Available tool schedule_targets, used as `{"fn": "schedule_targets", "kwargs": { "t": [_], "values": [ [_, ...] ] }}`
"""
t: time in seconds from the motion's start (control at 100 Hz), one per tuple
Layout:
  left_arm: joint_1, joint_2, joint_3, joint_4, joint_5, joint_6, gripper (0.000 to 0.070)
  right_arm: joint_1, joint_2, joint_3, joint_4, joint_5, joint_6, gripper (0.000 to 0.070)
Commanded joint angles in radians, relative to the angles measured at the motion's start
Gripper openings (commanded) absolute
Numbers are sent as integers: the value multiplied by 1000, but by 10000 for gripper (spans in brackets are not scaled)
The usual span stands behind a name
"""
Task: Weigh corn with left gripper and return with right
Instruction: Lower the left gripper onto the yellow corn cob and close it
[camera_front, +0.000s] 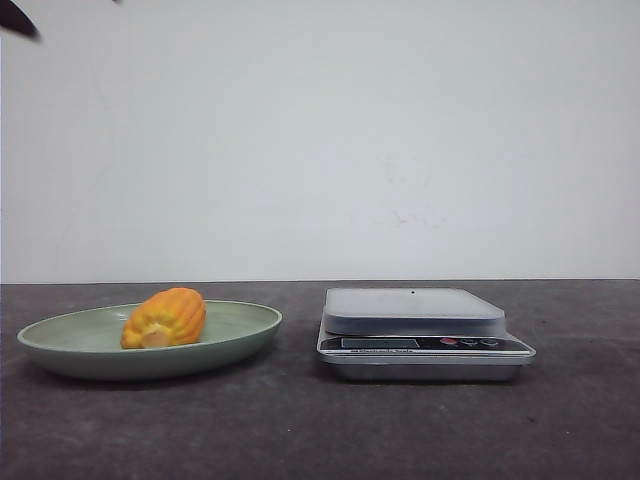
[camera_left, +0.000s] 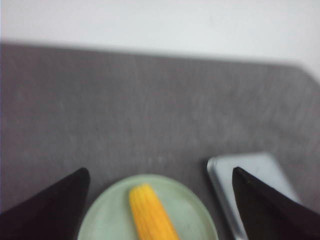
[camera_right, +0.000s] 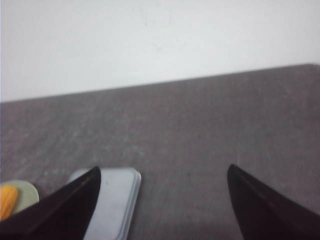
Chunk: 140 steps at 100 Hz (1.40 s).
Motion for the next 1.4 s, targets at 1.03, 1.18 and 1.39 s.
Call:
{"fn": "schedule_targets", "kwargs": {
  "t": [1.03,1.18,1.39],
  "values": [
    [-150,706,126,-131,-35,-66,550,0,26,18,-74,-2,-23,512],
    [-160,709,126,-129,-35,-63,273,0,26,18,-74,-2,-23,512],
    [-172,708,127,-123,-37,-42,10,0,26,18,-74,1,-23,512]
  ]
}}
